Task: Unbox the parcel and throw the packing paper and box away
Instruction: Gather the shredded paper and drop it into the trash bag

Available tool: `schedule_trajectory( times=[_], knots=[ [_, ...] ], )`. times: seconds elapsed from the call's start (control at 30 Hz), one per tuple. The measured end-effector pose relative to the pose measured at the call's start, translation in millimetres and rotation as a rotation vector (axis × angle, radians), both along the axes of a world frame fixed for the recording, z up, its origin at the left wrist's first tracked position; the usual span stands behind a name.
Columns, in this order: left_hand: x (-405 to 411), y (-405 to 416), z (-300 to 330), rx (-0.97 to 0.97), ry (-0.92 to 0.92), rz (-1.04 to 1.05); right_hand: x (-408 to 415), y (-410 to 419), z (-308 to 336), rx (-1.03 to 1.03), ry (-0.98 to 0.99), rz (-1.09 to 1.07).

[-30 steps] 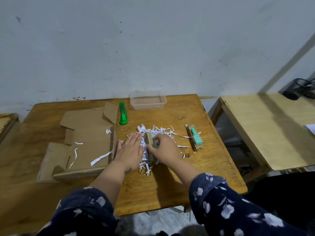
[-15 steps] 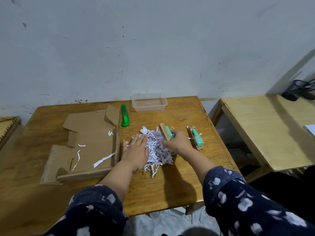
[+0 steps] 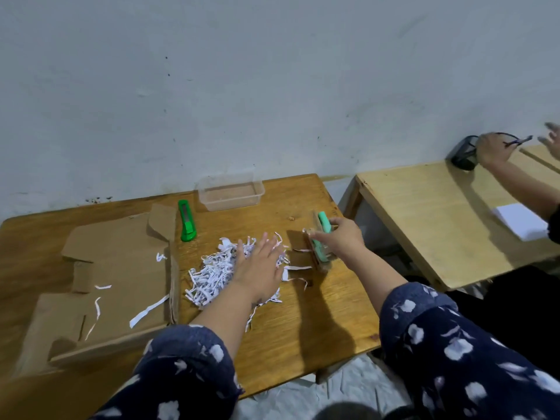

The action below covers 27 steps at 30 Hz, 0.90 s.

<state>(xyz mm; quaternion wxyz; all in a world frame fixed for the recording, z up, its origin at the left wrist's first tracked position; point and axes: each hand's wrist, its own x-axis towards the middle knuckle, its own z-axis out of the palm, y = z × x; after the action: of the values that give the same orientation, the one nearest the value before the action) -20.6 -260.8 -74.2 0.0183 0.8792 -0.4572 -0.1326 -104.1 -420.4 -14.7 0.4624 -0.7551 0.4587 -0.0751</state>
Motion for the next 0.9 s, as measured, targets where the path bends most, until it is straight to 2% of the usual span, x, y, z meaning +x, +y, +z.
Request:
schedule_trajectory(
  times=[0.13,0.2,0.47,0.67,0.73,0.9],
  knots=[
    [-8,-18,-7,0.01,0.033,-0.033,-6,-21,-21,-0.268,0.127,-0.039],
    [-10,-26,-10,0.02,0.043,-0.04,-7,-26,-34,-0.34,0.216,-0.031],
    [-15,-40,-24,0.11,0.021,-0.059,4,-26,-66,-0.376,0.327,0.005],
    [-15,-33,-28,0.148,-0.022,-0.08,3,-9,-67,-0.531,0.33,0.17],
    [-14,-31,-30,0.161,-0.043,-0.09,3,-2,-68,-0.517,0.375,0.257],
    [-10,-18,-29,0.228,-0.115,-0.139,6,-2,-71,-0.495,0.368,0.203]
  ],
)
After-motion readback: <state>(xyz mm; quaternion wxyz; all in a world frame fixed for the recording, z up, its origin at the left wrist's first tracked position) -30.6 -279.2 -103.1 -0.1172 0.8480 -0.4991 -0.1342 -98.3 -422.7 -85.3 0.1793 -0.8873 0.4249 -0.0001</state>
